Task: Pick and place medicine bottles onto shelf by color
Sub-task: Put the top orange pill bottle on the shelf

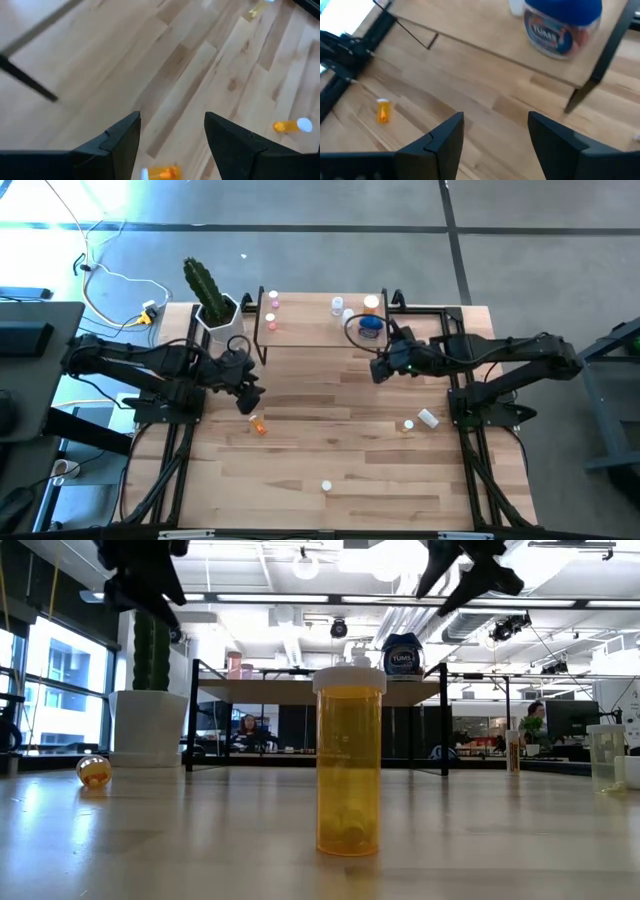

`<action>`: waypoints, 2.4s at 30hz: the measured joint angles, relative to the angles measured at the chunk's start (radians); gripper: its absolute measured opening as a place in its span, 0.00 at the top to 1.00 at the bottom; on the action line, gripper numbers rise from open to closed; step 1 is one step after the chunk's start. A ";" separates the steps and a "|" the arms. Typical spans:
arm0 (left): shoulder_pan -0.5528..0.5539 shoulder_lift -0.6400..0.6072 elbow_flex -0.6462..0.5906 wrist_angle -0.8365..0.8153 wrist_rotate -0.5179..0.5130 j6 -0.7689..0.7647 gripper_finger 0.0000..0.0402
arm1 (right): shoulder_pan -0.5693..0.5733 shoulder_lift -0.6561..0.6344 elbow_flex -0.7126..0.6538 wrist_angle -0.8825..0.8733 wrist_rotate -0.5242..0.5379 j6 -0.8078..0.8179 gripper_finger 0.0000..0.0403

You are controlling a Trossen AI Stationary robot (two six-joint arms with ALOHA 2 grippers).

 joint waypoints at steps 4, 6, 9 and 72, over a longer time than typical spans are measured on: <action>-0.036 0.000 -0.003 -0.040 -0.030 -0.109 0.48 | 0.003 0.002 -0.001 -0.037 0.005 0.020 0.48; -0.050 0.001 -0.011 -0.055 -0.032 -0.172 0.48 | 0.003 0.000 -0.001 -0.040 0.024 0.012 0.48; -0.071 0.001 -0.032 -0.060 -0.032 -0.264 0.48 | 0.001 -0.002 -0.001 -0.042 0.043 -0.027 0.48; -0.312 0.574 -0.140 0.140 0.012 -1.400 0.48 | -0.280 -0.007 0.133 -0.065 -0.078 -0.848 0.48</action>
